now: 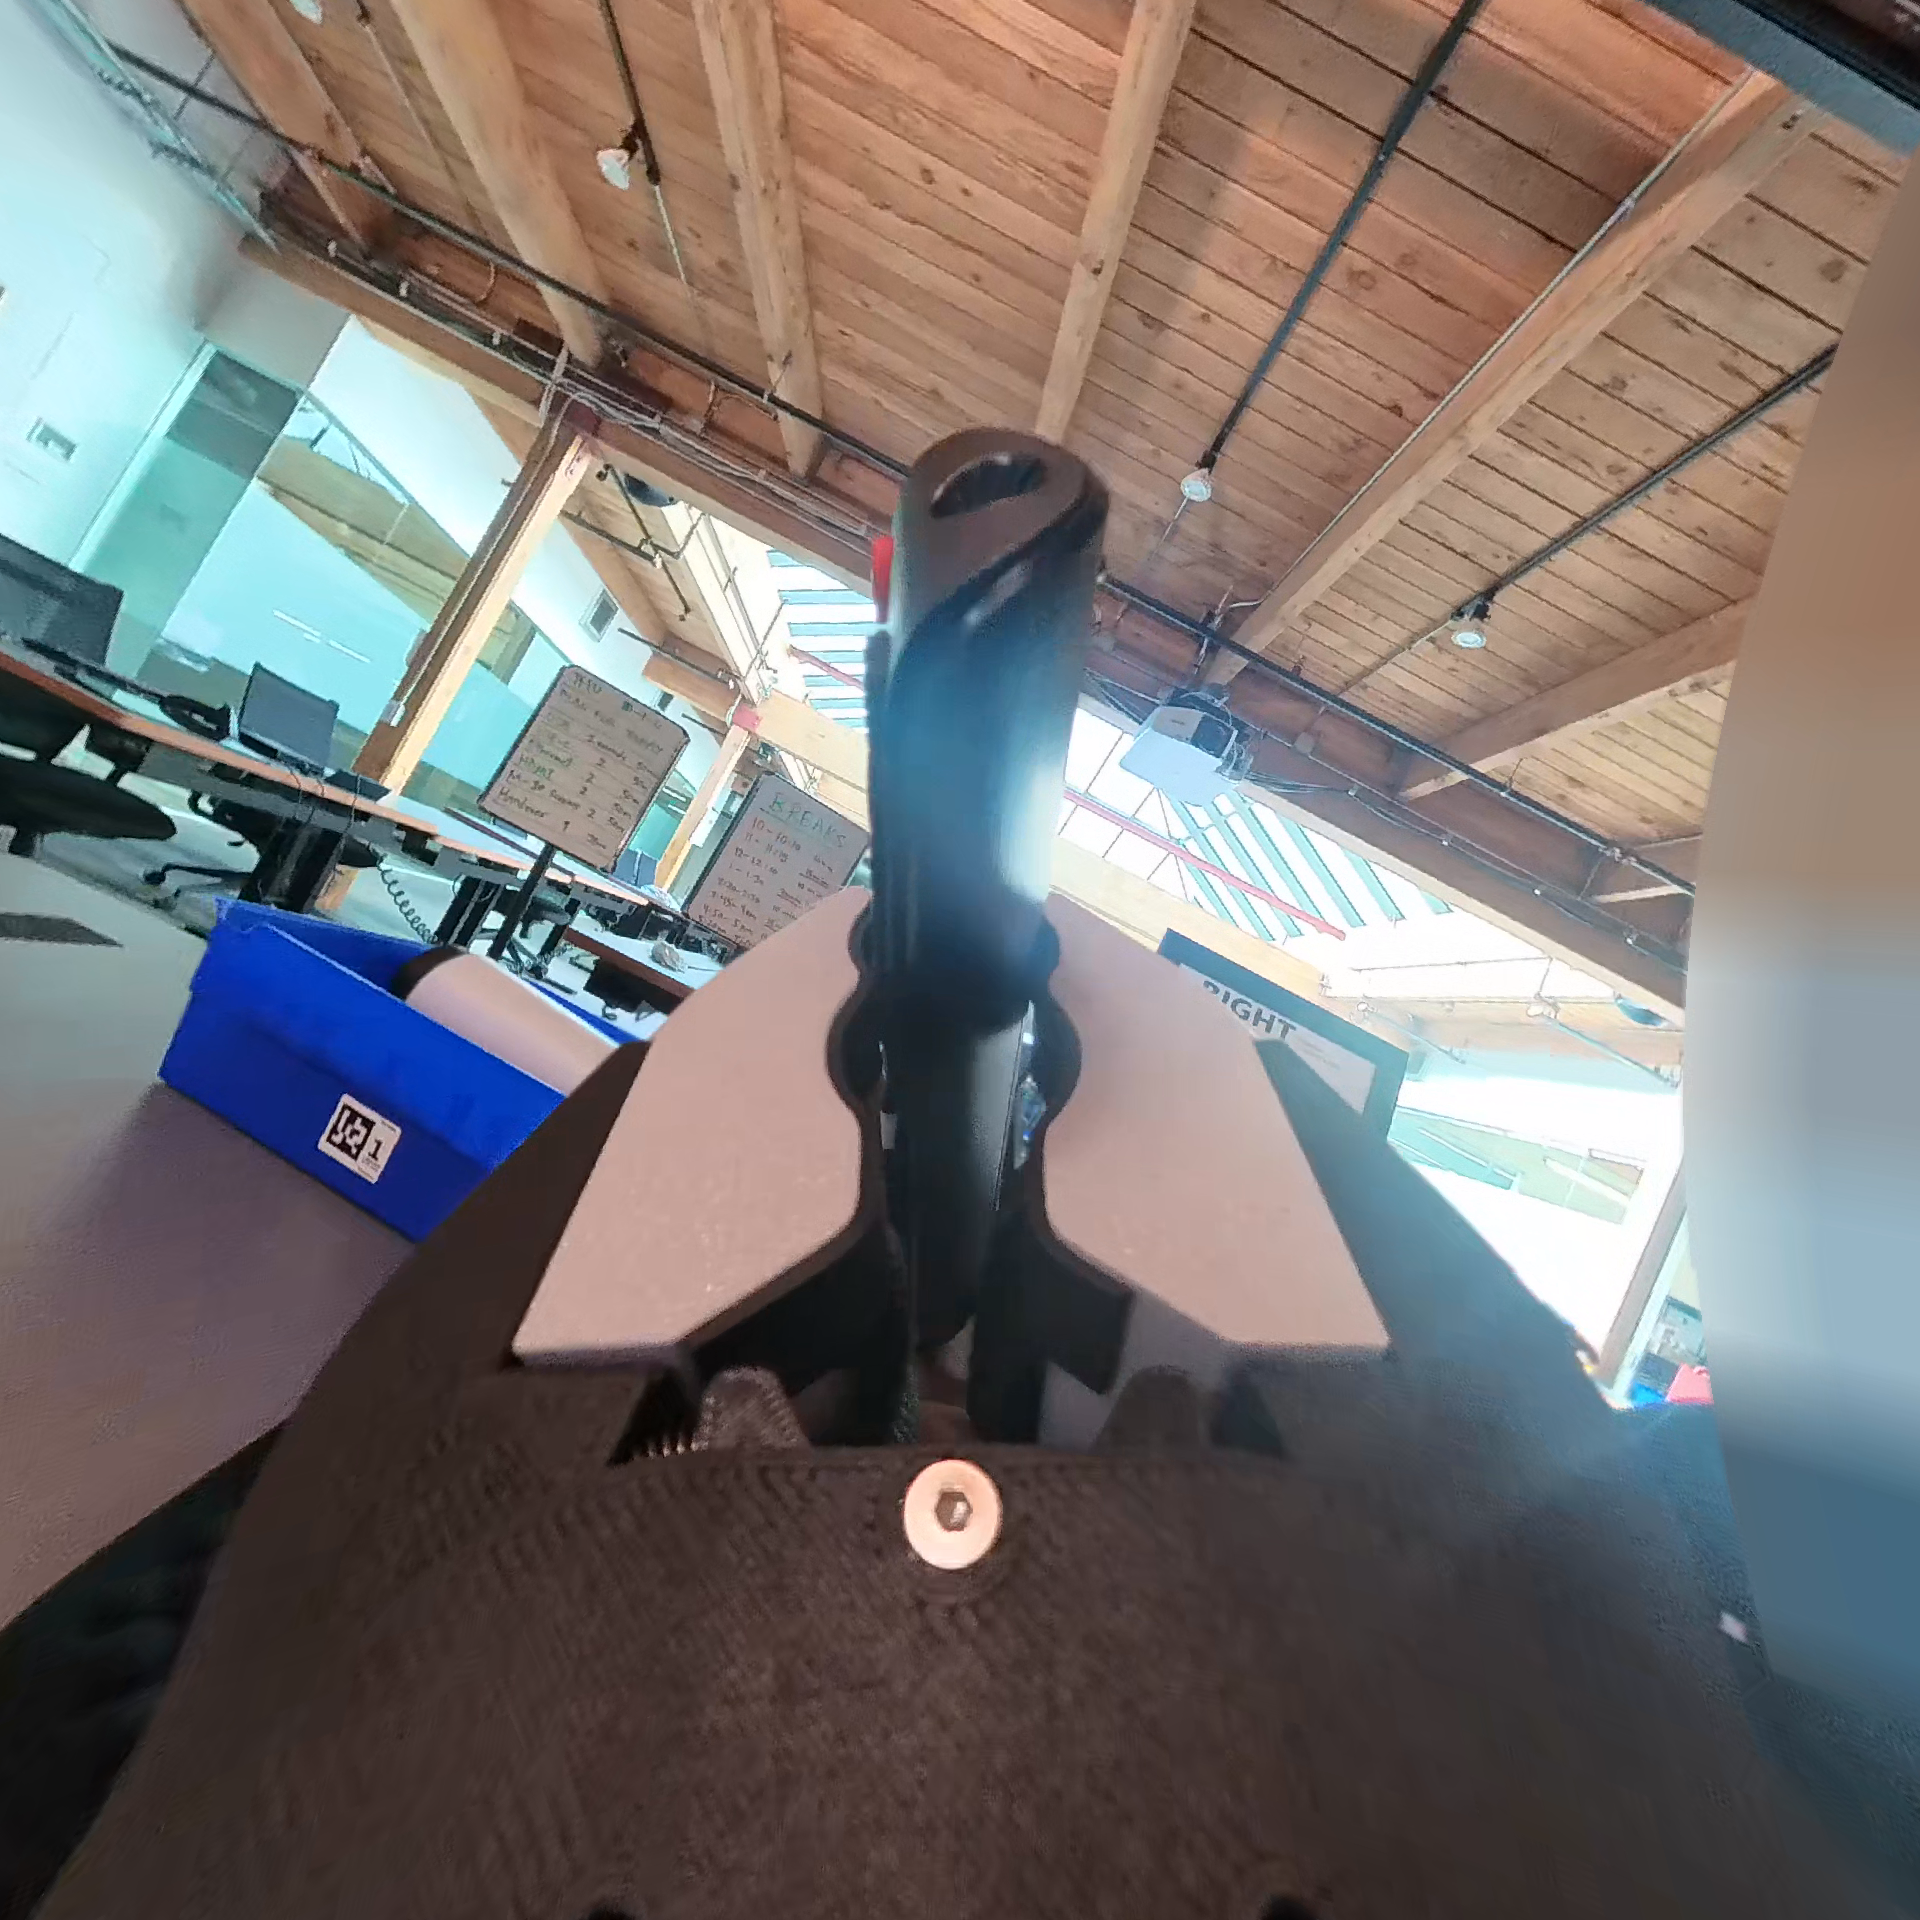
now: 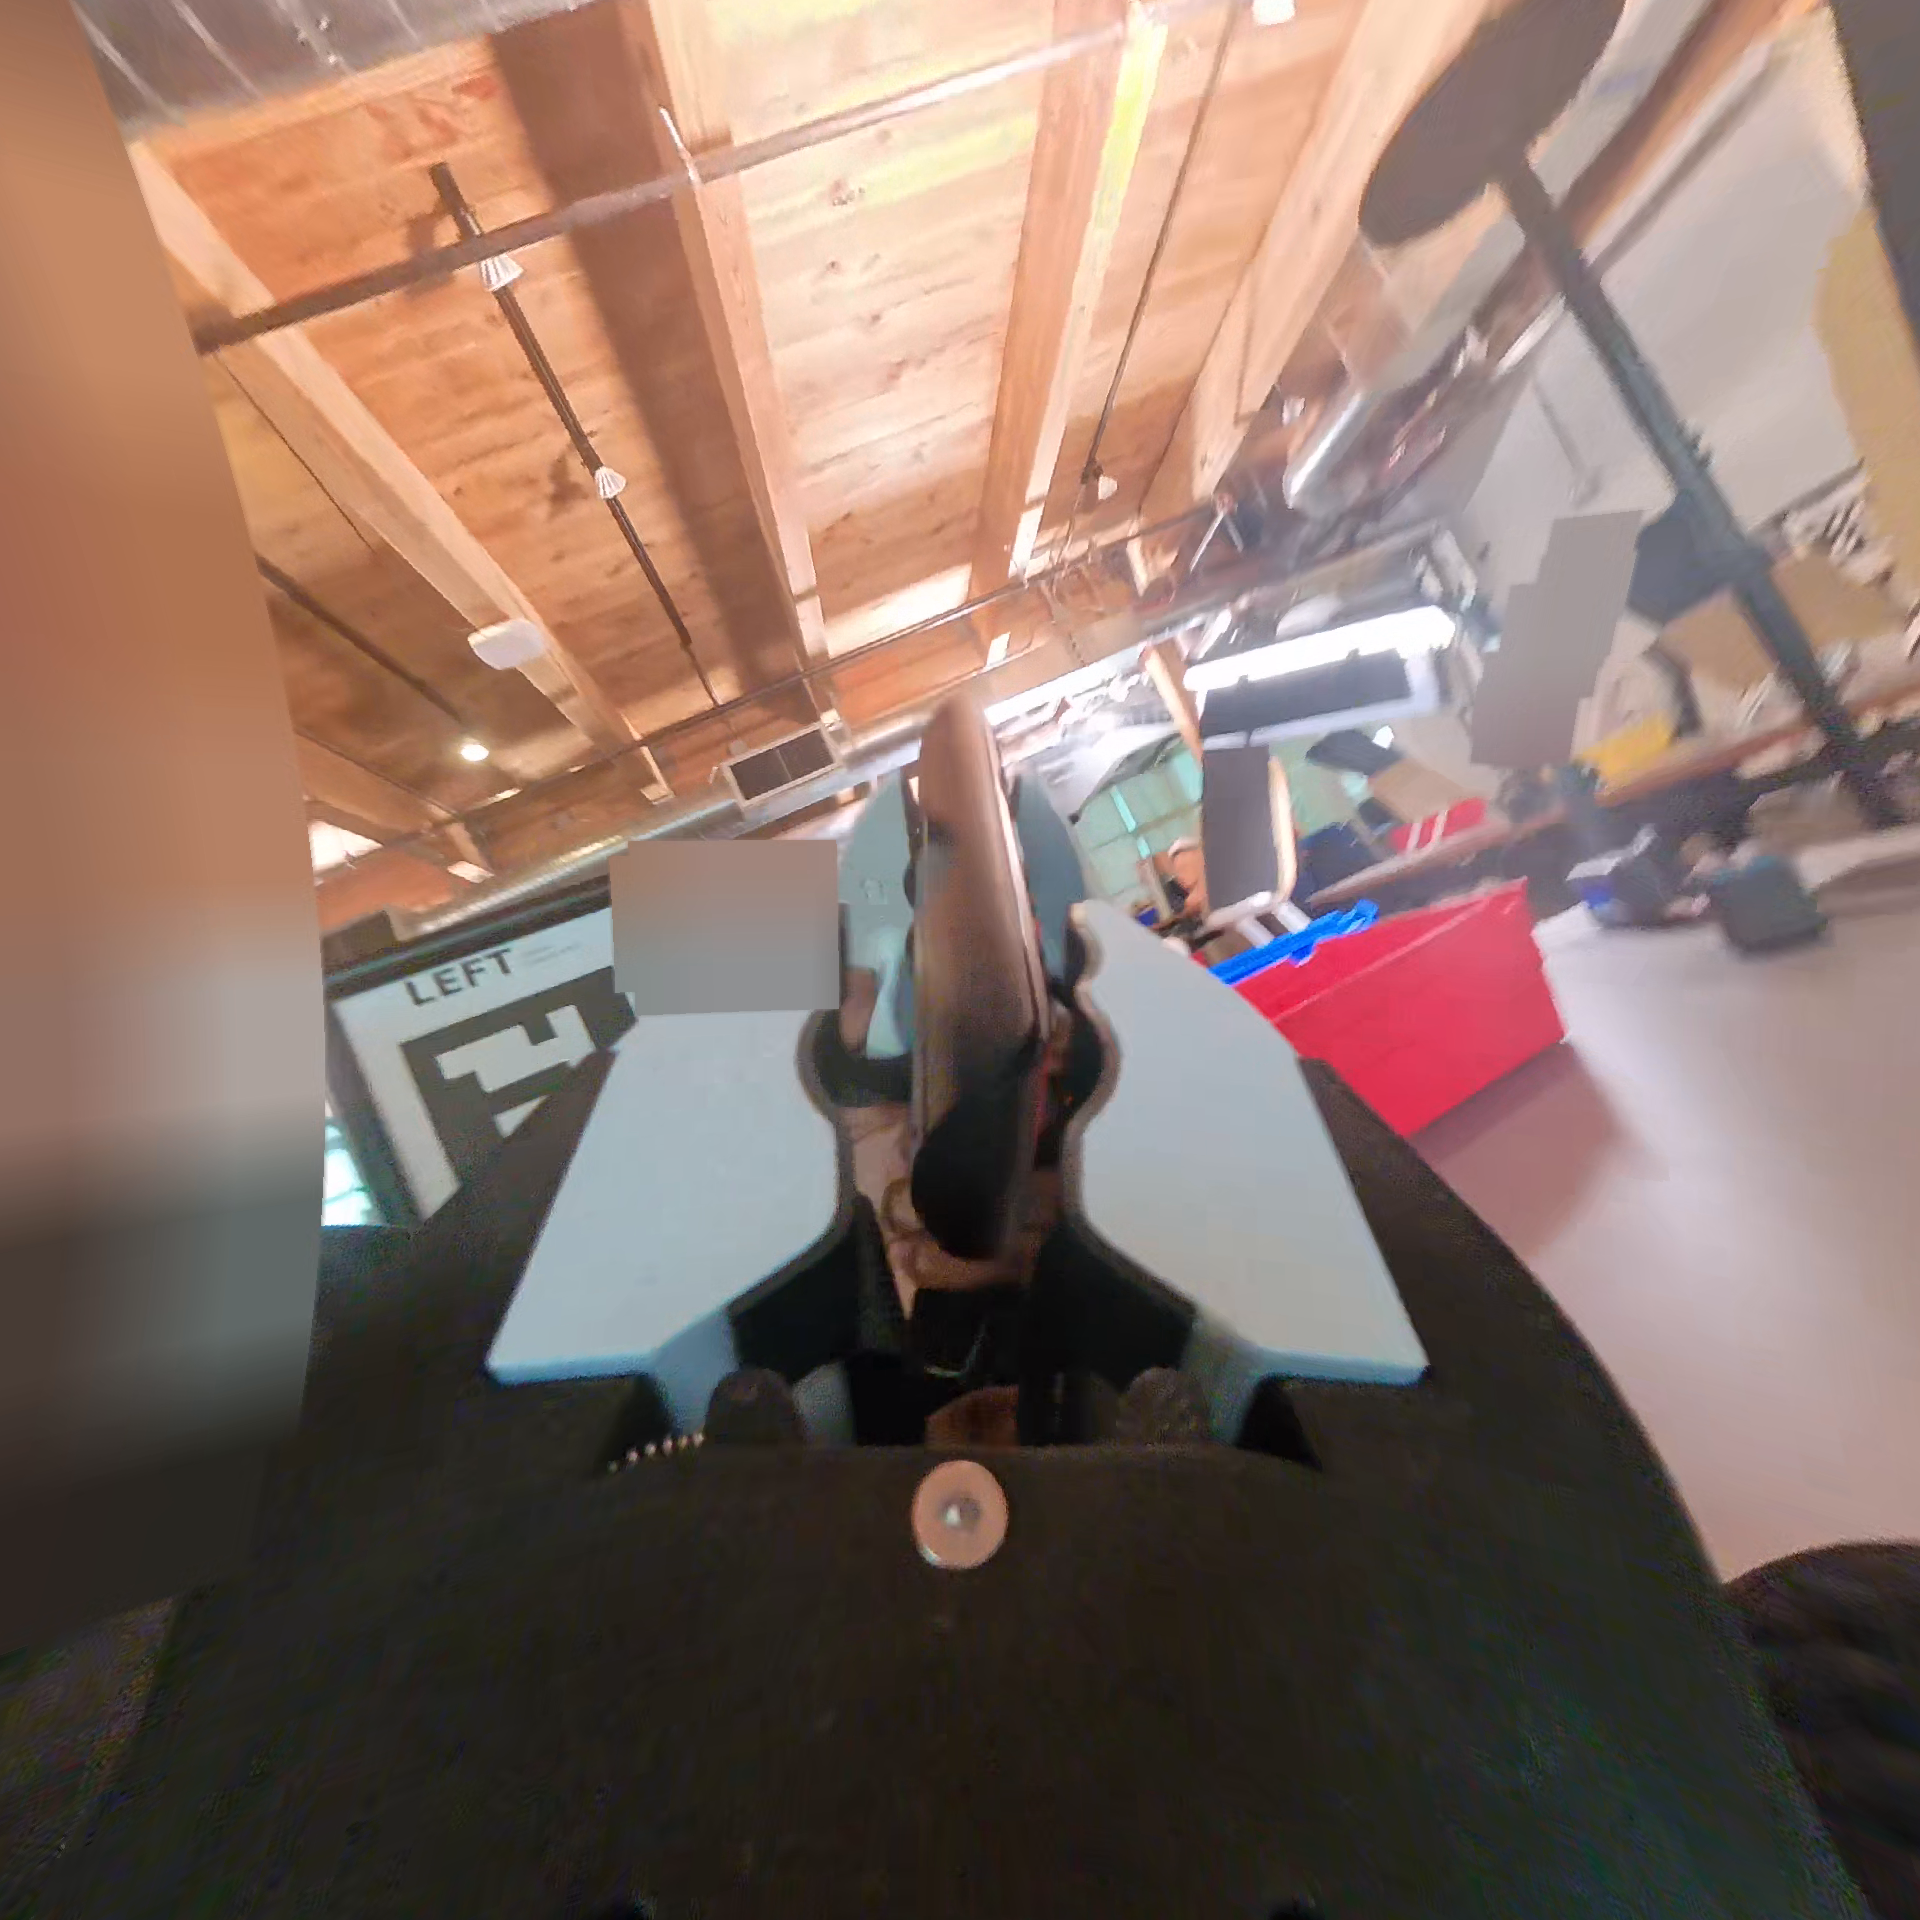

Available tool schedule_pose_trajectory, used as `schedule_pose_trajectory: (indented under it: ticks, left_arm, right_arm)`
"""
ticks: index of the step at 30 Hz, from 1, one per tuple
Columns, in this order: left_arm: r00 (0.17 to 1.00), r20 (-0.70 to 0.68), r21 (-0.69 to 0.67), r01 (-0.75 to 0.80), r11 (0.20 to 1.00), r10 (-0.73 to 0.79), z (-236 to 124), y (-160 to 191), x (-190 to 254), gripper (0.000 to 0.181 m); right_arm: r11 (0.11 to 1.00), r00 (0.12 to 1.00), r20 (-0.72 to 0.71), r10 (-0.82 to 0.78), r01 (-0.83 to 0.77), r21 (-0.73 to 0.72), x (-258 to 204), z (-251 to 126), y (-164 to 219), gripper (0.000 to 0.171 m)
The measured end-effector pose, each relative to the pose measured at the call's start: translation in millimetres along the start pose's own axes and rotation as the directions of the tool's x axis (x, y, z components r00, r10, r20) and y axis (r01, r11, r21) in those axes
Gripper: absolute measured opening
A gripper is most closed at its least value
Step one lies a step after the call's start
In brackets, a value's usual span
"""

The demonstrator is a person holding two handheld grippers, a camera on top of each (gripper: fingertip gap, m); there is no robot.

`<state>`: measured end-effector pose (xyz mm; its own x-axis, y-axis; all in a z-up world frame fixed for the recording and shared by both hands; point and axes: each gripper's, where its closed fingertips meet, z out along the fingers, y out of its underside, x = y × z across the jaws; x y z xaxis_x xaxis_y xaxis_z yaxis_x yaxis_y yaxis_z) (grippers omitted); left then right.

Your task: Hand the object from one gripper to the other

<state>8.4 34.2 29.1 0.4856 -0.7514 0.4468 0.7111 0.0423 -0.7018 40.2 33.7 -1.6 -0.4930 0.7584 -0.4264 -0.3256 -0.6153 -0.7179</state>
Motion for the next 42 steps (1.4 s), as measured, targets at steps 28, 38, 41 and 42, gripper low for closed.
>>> schedule_pose_trajectory:
  ticks: [28, 38, 41, 42]
  left_arm:
    - [0.985, -0.128, -0.047, 0.109, 0.993, -0.114, 8, 11, 16, 0.053]
    - [0.984, -0.082, 0.119, -0.146, 0.982, 0.157, 1, -11, 22, 0.074]
    - [0.986, -0.057, 0.108, -0.150, 0.983, 0.157, 2, -6, 17, 0.074]
    - [0.987, -0.042, 0.100, -0.152, 0.983, 0.157, 3, -4, 14, 0.074]
  right_arm:
    - [-0.535, -0.541, 0.064, -0.839, 0.796, -0.283, -14, -11, 2, 0.025]
    - [0.946, 0.946, -0.038, -0.321, 0.322, 0.041, -20, -5, -22, 0.025]
    - [0.997, 1.000, -0.005, -0.031, 0.031, 0.067, -6, -4, -12, 0.026]
    - [0.995, 0.997, 0.016, 0.073, -0.074, 0.071, -4, -3, -7, 0.026]
